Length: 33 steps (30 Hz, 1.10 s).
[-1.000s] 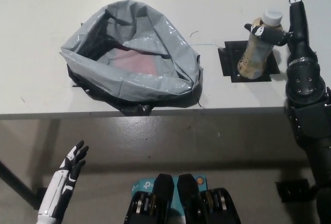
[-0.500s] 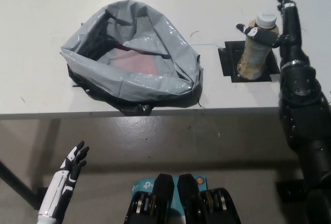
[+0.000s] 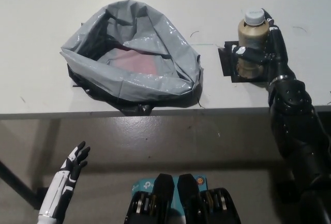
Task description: Use the right hand to pick up a bottle of protein shake and place it into a plastic bag on the left side
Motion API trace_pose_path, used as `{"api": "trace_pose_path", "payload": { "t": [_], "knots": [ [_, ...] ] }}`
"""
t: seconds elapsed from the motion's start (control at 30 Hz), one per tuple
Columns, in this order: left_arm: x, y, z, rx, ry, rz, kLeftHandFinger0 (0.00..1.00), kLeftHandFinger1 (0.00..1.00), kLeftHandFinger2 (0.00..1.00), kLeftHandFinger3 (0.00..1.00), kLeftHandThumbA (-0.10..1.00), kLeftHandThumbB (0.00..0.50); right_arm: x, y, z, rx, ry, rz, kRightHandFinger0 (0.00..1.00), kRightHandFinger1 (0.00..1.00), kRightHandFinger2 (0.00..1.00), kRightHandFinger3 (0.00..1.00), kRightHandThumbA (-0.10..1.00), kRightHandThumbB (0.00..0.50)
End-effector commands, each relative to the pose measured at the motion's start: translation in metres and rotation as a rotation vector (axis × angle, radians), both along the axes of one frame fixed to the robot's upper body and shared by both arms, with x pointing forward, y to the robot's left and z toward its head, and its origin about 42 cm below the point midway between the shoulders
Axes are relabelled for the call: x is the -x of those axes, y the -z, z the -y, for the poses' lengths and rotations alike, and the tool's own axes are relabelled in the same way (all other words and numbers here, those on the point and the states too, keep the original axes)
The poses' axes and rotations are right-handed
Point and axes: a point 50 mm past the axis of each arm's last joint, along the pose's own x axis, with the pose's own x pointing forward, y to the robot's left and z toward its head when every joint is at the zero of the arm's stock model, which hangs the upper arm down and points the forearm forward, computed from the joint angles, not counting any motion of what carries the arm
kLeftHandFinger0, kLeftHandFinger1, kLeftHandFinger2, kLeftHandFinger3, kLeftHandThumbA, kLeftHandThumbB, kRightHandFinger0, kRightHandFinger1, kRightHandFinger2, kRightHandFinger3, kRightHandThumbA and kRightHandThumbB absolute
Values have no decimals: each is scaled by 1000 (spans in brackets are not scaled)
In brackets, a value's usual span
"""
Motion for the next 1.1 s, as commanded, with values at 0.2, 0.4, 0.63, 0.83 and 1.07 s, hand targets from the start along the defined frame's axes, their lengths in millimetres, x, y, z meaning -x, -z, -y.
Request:
{"api": "trace_pose_path", "payload": {
  "t": [0.2, 0.4, 0.63, 0.83, 1.07],
  "knots": [
    [-3, -14, 0, 22, 23, 48, 1000, 1000, 1000, 1000, 1000, 275, -12, -11, 6, -491, 70, -8, 260, 280, 396, 485, 264, 330],
    [-4, -15, -2, 14, 18, 47, 1000, 1000, 1000, 1000, 1000, 277, -10, -20, 16, -347, 167, 57, 0, 77, 407, 282, 46, 249],
    [15, -5, -8, 38, 22, 14, 1000, 1000, 1000, 1000, 1000, 260, 13, -11, 20, -390, 169, 83, 0, 61, 441, 249, 21, 221],
    [15, -1, -14, 54, 2, -29, 1000, 1000, 1000, 1000, 1000, 259, 27, -26, 42, -393, 181, 103, 0, 179, 542, 347, 10, 207],
    [9, -6, -12, 31, 20, -27, 1000, 1000, 1000, 1000, 1000, 278, 34, -62, 11, -370, 94, 202, 0, 165, 494, 286, -100, 200]
  ]
}}
